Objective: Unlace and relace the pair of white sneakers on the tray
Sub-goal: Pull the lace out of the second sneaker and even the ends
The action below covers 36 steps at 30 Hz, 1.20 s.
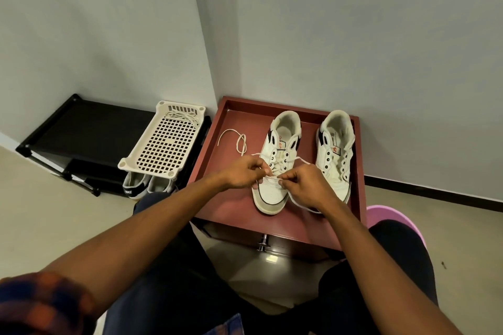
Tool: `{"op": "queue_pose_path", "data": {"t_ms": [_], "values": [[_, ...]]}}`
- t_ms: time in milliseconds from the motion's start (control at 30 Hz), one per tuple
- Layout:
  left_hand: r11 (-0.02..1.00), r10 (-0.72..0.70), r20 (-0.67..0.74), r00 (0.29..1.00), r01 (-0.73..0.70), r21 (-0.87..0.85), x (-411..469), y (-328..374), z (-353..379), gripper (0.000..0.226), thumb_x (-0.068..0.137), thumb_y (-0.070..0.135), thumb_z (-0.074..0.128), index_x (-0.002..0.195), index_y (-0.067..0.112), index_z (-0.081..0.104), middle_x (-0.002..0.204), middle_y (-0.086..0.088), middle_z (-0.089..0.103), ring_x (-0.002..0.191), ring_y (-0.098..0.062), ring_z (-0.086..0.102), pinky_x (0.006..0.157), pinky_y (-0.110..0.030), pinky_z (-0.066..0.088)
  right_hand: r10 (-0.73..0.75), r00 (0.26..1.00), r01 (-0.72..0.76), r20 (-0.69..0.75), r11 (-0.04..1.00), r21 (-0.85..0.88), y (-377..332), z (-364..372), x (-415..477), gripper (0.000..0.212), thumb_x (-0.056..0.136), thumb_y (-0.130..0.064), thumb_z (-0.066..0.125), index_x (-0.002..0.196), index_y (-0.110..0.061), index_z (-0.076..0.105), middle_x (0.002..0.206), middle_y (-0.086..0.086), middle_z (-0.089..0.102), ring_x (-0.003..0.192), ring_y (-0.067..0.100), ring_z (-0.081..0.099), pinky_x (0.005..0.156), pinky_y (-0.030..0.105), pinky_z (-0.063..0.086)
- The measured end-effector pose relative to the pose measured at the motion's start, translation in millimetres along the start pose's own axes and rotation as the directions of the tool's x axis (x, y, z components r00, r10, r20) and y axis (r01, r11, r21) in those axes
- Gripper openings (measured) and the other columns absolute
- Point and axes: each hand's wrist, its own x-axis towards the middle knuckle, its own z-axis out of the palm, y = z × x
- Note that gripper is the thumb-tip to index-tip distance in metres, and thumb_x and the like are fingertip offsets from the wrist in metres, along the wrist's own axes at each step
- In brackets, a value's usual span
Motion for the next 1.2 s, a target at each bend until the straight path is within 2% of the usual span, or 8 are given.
{"op": "queue_pose_path", "data": {"t_ms": [300, 433, 533, 633, 733, 867, 1100, 1200], "values": [[0.986, 0.006, -0.189, 0.982, -0.037, -0.164, 6, -10, 7, 0.011, 0.087, -0.001, 0.072, 0.097, -0.004, 0.073, 0.079, -0.012, 0.071, 0.065, -0.010, 0.066, 0.066, -0.018, 0.053, 0.037, 0.999, -0.038, -0.030, 0.999, -0.026, 6, 5, 6, 0.012, 0.091, -0.021, 0.071, 0.092, -0.020, 0.083, 0.092, -0.004, 0.079, 0.088, 0.013, 0.070, 0.082, 0.035, 0.054], [0.978, -0.011, -0.230, 0.973, -0.037, -0.203, 4, -8, 10, 0.009, 0.081, 0.003, 0.079, 0.087, -0.001, 0.074, 0.077, -0.017, 0.073, 0.065, -0.013, 0.065, 0.063, -0.019, 0.053, 0.048, 0.999, -0.048, 0.003, 0.999, -0.013, 9, 6, 5, 0.020, 0.089, -0.023, 0.074, 0.107, -0.022, 0.081, 0.096, -0.009, 0.078, 0.088, 0.005, 0.069, 0.083, 0.027, 0.054], [0.977, -0.005, -0.193, 0.981, -0.036, -0.209, 3, -7, 11, 0.012, 0.080, 0.004, 0.080, 0.087, -0.004, 0.074, 0.069, -0.010, 0.071, 0.057, -0.007, 0.064, 0.057, -0.016, 0.049, -0.001, 0.999, 0.005, -0.048, 0.996, 0.085, 6, 9, 1, 0.030, 0.086, -0.031, 0.079, 0.115, -0.028, 0.077, 0.091, -0.018, 0.073, 0.080, -0.006, 0.064, 0.072, 0.010, 0.044], [0.976, 0.002, -0.174, 0.985, -0.039, -0.214, 4, -5, 12, 0.014, 0.080, 0.009, 0.082, 0.086, -0.002, 0.075, 0.070, -0.011, 0.073, 0.057, -0.008, 0.064, 0.058, -0.018, 0.050, -0.031, 0.999, 0.041, -0.045, 0.969, 0.244, 3, 14, 0, 0.013, 0.089, -0.027, 0.077, 0.101, -0.031, 0.081, 0.091, -0.018, 0.077, 0.084, -0.002, 0.070, 0.075, 0.021, 0.054], [0.970, 0.001, -0.169, 0.986, -0.043, -0.241, 3, -3, 12, 0.017, 0.080, 0.009, 0.081, 0.088, -0.005, 0.075, 0.072, -0.011, 0.073, 0.058, -0.007, 0.065, 0.057, -0.017, 0.050, 0.046, 0.998, -0.029, -0.037, 0.928, 0.371, 2, 18, -2, 0.018, 0.089, -0.014, 0.077, 0.089, -0.031, 0.081, 0.081, -0.015, 0.078, 0.080, 0.011, 0.075, 0.076, 0.032, 0.059], [0.949, -0.029, -0.172, 0.985, -0.027, -0.314, 2, -7, 11, 0.012, 0.083, 0.000, 0.076, 0.094, -0.005, 0.072, 0.077, -0.013, 0.073, 0.064, -0.009, 0.069, 0.064, -0.019, 0.054, 0.103, 0.991, -0.059, -0.081, 0.905, 0.421, 6, 22, -1, 0.007, 0.090, -0.016, 0.077, 0.092, -0.018, 0.083, 0.074, -0.015, 0.076, 0.073, -0.001, 0.071, 0.067, 0.016, 0.050], [0.953, -0.030, -0.169, 0.985, -0.023, -0.302, 5, -5, 9, 0.015, 0.085, 0.004, 0.074, 0.098, -0.005, 0.072, 0.087, -0.018, 0.074, 0.069, -0.010, 0.071, 0.068, -0.021, 0.056, 0.154, 0.981, -0.047, -0.121, 0.785, 0.618, 1, 23, -1, 0.003, 0.088, -0.017, 0.079, 0.089, -0.015, 0.081, 0.071, 0.000, 0.076, 0.067, 0.005, 0.068, 0.067, 0.015, 0.051], [0.959, -0.028, -0.221, 0.975, -0.036, -0.281, 12, -6, 8, 0.017, 0.087, 0.011, 0.075, 0.099, 0.000, 0.074, 0.080, -0.009, 0.073, 0.068, -0.009, 0.066, 0.069, -0.025, 0.056, 0.191, 0.968, -0.054, -0.160, 0.789, 0.612, 5, 27, 1, 0.002, 0.088, -0.012, 0.079, 0.088, -0.011, 0.081, 0.071, -0.002, 0.075, 0.066, 0.003, 0.068, 0.065, 0.014, 0.050]]}}
